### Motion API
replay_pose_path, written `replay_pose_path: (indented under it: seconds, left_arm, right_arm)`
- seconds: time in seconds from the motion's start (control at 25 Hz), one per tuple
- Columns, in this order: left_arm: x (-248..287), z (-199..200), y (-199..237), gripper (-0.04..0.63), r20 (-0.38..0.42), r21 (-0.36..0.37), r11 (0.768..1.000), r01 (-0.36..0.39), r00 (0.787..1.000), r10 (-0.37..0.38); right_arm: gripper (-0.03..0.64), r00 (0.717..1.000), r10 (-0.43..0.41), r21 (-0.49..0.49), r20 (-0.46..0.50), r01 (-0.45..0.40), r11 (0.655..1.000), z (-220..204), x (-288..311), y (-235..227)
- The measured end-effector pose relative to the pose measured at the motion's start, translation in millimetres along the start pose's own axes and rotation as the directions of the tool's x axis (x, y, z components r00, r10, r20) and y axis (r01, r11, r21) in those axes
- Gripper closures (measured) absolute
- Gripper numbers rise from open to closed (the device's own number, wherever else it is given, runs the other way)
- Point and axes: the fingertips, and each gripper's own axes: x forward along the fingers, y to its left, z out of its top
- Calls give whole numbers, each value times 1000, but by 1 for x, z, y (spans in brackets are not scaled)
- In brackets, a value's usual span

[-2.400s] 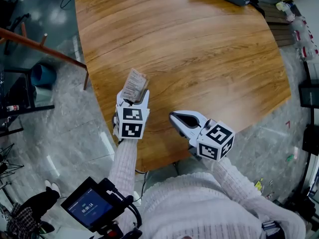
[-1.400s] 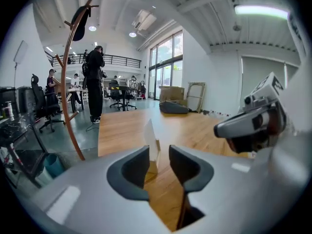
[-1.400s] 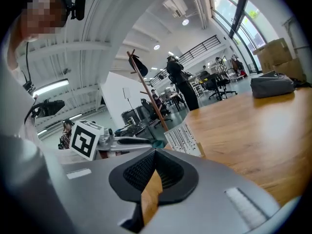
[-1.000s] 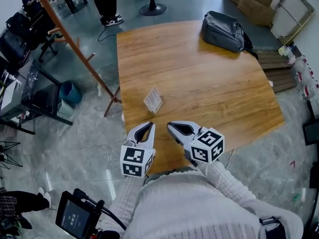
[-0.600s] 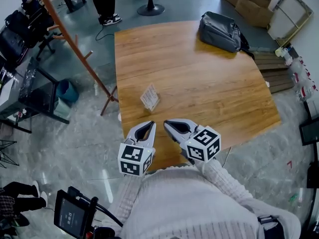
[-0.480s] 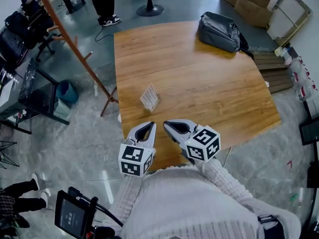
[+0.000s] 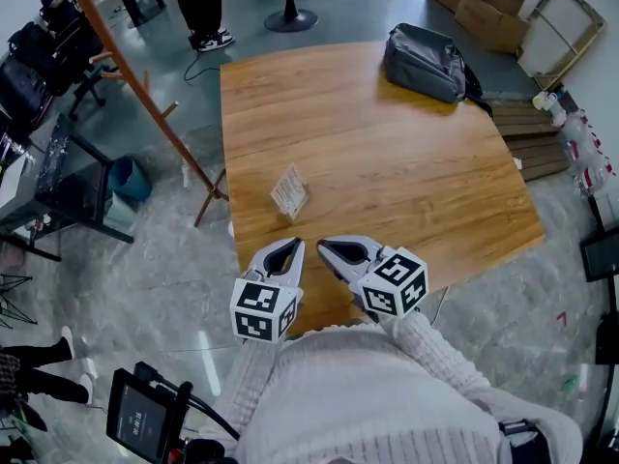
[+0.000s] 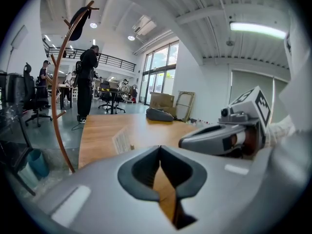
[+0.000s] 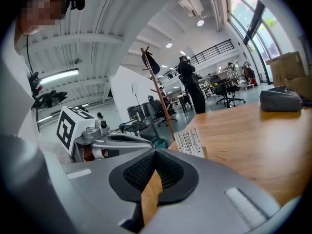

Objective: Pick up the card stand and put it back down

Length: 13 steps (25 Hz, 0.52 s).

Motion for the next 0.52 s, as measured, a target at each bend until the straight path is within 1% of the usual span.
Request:
replay_pose_path:
  seconds: [0.08, 0.24, 0.52]
  left_arm:
    - [3, -2, -2, 587, -9, -6, 1000, 6, 1000, -6]
    - [9, -5, -6, 587, -28, 6, 1000, 12, 1000, -12]
    - [20, 0, -13, 586, -31, 15, 999, 29, 999, -29]
  right_arm:
    - [617, 1000, -13, 2, -2, 13, 1000, -1, -3, -3]
    - [617, 1000, -28, 9, -14, 28, 1000, -6, -8, -8]
    - [617, 999, -30, 7, -37, 30, 1000, -13, -12, -12]
